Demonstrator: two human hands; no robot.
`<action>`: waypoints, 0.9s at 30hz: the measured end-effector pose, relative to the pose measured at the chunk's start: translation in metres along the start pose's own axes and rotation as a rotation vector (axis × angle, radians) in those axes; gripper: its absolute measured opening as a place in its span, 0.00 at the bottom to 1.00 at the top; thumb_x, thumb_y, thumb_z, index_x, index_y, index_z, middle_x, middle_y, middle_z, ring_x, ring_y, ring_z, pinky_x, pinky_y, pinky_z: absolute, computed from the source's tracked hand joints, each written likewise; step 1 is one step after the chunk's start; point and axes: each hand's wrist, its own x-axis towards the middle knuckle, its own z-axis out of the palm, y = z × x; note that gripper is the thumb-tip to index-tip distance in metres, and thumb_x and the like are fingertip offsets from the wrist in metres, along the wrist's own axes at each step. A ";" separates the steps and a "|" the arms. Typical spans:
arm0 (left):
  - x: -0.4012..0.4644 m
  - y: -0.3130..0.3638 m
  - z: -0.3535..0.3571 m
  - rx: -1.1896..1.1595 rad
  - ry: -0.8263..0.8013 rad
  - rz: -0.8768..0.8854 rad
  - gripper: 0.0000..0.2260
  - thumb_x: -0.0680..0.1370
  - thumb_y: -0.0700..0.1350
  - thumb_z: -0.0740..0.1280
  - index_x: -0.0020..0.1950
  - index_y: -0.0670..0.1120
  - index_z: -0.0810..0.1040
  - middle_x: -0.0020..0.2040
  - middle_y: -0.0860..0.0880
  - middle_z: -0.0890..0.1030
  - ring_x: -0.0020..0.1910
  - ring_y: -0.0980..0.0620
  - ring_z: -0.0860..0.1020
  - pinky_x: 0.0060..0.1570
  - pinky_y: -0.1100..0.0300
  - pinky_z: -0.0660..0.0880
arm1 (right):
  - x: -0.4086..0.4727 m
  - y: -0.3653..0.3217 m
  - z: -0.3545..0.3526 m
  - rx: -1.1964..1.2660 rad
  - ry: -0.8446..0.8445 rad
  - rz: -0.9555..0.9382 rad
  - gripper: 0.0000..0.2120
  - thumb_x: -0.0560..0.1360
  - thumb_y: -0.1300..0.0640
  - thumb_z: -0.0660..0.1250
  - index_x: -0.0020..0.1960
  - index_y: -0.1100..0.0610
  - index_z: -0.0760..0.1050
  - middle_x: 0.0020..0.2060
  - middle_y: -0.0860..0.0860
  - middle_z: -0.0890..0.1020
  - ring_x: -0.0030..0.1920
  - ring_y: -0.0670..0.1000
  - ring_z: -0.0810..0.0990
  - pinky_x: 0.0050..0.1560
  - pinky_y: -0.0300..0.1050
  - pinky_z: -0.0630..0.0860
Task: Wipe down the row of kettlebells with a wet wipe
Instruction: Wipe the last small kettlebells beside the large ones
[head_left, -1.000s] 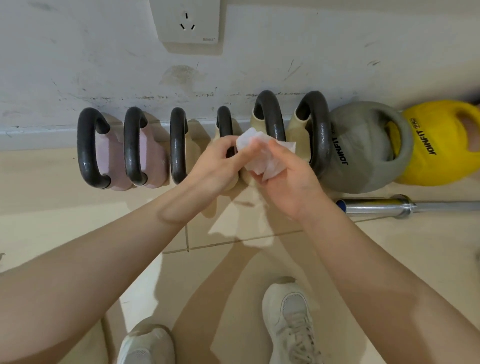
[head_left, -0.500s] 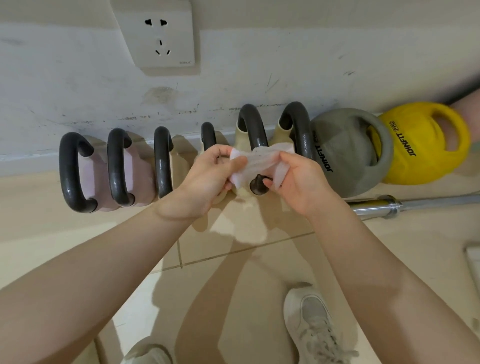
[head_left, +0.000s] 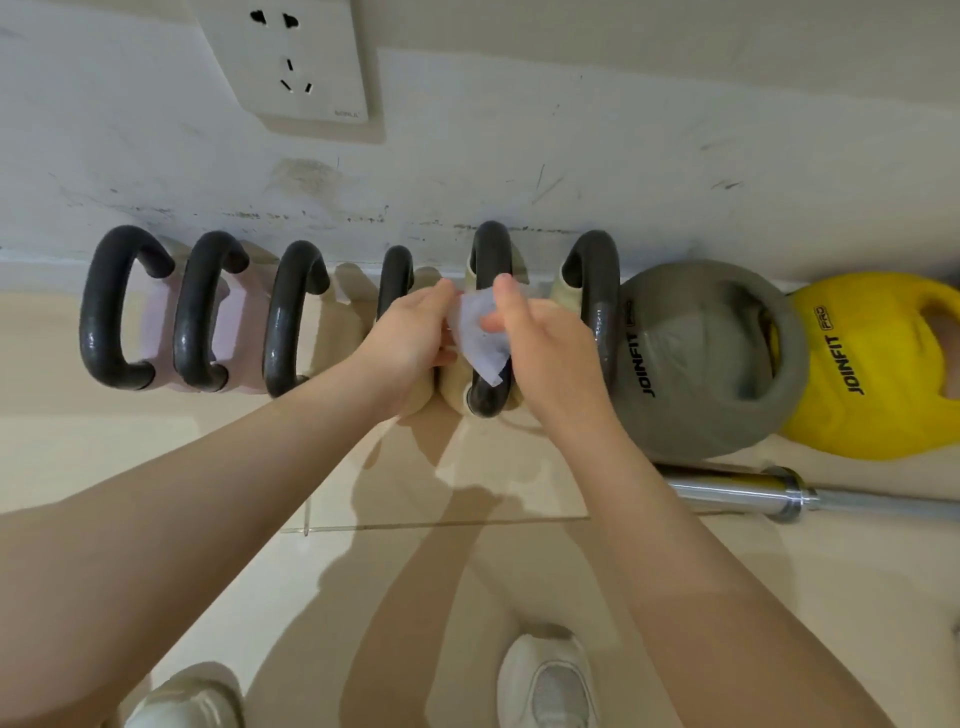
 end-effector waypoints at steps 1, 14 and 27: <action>0.000 0.001 0.001 -0.031 0.021 -0.017 0.18 0.82 0.51 0.52 0.59 0.42 0.76 0.50 0.45 0.82 0.47 0.52 0.79 0.46 0.64 0.74 | 0.004 0.004 -0.001 0.038 0.040 0.009 0.23 0.80 0.49 0.55 0.44 0.65 0.79 0.40 0.55 0.82 0.39 0.48 0.76 0.41 0.40 0.69; 0.013 0.006 0.020 0.155 0.081 0.010 0.11 0.80 0.50 0.60 0.55 0.45 0.77 0.44 0.48 0.80 0.42 0.54 0.77 0.39 0.65 0.73 | 0.015 0.052 0.028 0.404 -0.187 0.253 0.14 0.79 0.52 0.59 0.60 0.59 0.72 0.50 0.53 0.80 0.50 0.49 0.77 0.48 0.38 0.72; 0.008 0.004 0.021 0.335 0.039 -0.119 0.17 0.73 0.55 0.68 0.53 0.44 0.79 0.48 0.47 0.82 0.50 0.48 0.79 0.52 0.55 0.75 | -0.003 0.088 0.042 0.539 -0.183 0.101 0.05 0.73 0.49 0.64 0.49 0.47 0.72 0.45 0.48 0.79 0.48 0.46 0.78 0.51 0.40 0.73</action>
